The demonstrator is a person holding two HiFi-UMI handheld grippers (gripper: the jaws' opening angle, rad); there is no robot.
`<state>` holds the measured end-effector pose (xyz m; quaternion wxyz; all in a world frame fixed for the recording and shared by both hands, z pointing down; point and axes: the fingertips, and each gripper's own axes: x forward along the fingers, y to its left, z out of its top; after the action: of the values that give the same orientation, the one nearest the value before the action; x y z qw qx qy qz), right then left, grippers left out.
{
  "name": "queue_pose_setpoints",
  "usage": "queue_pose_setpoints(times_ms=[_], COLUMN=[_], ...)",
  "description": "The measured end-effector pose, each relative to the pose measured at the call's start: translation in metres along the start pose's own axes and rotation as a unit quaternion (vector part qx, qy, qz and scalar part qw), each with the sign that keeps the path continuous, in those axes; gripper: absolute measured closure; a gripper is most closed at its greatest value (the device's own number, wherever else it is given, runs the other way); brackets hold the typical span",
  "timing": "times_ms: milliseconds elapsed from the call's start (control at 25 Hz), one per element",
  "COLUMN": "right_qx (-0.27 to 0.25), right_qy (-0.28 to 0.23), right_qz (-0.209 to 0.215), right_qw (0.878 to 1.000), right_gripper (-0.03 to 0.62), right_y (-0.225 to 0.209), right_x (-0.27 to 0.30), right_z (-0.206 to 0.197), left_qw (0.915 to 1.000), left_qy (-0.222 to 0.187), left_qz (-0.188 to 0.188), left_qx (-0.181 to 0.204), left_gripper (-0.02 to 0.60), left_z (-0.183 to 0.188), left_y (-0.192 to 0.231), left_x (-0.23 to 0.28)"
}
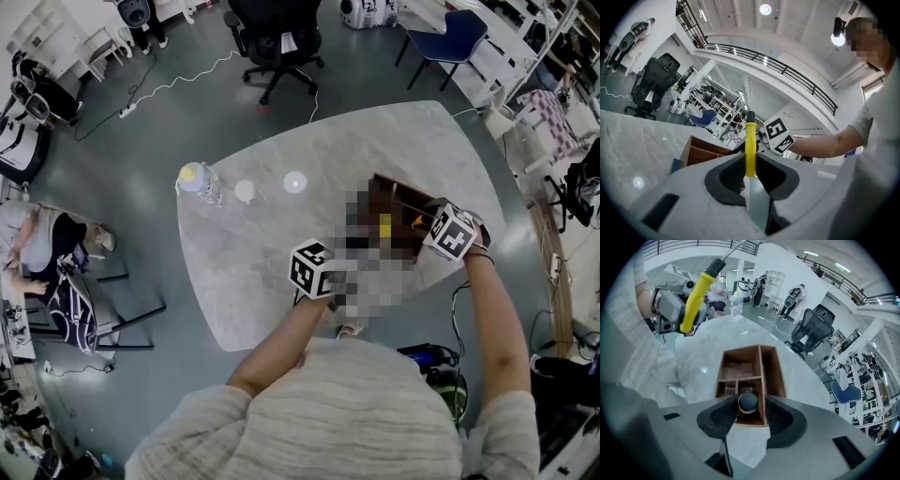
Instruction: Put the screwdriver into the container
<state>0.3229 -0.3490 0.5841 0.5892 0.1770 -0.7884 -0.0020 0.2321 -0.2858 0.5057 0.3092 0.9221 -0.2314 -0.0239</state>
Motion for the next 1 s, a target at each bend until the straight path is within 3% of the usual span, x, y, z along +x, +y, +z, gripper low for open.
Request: queue_pose_setpoints(times_ms=[200,400,680,800,1000], right_qx=[0.062,0.133,0.162,0.193,0.250], right_qy=[-0.063,-0.133,-0.185,-0.231,-0.308], right_qz=[-0.026,-0.031,-0.032,-0.017,0.022], right_qw=[0.996,0.982,0.969,0.953,0.918], right_gripper=[0.436,0.436,0.437,0.437,0.437], right_y=[-0.018,-0.023,-0.008,-0.001,0.004], right_x=[-0.022,-0.047,-0.064,-0.079,-0.103], right_z=[0.011,0.025,0.035,0.047,0.071], left_qw=[1.0000,0.9999,0.9999,0.9999,0.9998], left_qy=[0.001,0.006,0.011,0.013,0.015], left_qz=[-0.002,-0.007,-0.010,-0.010,-0.007], left_qx=[0.003,0.007,0.006,0.005,0.009], left_gripper=[0.508,0.508,0.508,0.508,0.508], left_z=[0.004,0.006,0.005,0.004,0.005], left_y=[0.001,0.000,0.001,0.003,0.005], left_x=[0.003,0.004,0.004,0.006,0.013])
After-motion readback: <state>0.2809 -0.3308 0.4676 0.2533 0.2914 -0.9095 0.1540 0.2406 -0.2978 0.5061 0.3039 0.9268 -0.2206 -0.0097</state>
